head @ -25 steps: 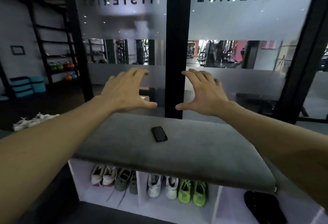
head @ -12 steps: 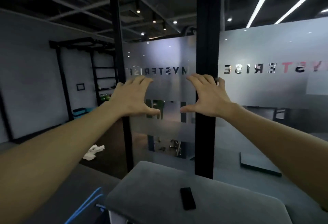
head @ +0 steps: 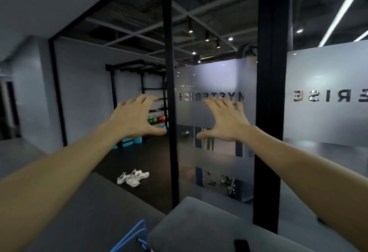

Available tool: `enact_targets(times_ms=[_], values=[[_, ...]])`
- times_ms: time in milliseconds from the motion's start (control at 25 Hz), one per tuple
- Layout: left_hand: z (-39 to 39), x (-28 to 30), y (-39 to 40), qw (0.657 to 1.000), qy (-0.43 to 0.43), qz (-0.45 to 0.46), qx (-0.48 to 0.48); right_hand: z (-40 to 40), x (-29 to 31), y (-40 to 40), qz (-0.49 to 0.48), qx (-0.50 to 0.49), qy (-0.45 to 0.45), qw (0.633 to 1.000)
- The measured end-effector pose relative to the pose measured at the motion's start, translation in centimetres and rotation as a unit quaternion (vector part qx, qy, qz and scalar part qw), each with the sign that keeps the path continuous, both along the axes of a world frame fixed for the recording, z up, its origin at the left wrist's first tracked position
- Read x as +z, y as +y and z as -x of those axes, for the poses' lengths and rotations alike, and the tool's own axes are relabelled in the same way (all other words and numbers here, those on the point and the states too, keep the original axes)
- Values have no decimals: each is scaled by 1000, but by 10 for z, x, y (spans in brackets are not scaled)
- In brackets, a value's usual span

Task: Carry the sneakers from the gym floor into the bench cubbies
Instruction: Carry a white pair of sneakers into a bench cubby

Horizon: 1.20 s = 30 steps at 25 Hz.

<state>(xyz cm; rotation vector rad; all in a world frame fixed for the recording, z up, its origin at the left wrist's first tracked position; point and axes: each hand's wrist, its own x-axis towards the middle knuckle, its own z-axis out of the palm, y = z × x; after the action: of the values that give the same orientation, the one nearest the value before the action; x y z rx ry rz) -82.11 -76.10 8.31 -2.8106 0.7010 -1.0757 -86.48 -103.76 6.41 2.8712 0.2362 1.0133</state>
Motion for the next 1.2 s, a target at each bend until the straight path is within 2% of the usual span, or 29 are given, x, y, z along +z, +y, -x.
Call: enact_targets(times_ms=[400,680,1000,1200], values=[[-19,-26,193,990,47,-5,133,-84,-27,193,-36,109,48,992],[-52,-41,358,978,103,-14,179,-148,-46,341,-54,121,82,988],[-177,-76,463,973,161,-5,167,-261,-68,424,-59,92,160,981],[-288,-86,499,968,196,22,158,-375,-75,463,-89,95,205,970]])
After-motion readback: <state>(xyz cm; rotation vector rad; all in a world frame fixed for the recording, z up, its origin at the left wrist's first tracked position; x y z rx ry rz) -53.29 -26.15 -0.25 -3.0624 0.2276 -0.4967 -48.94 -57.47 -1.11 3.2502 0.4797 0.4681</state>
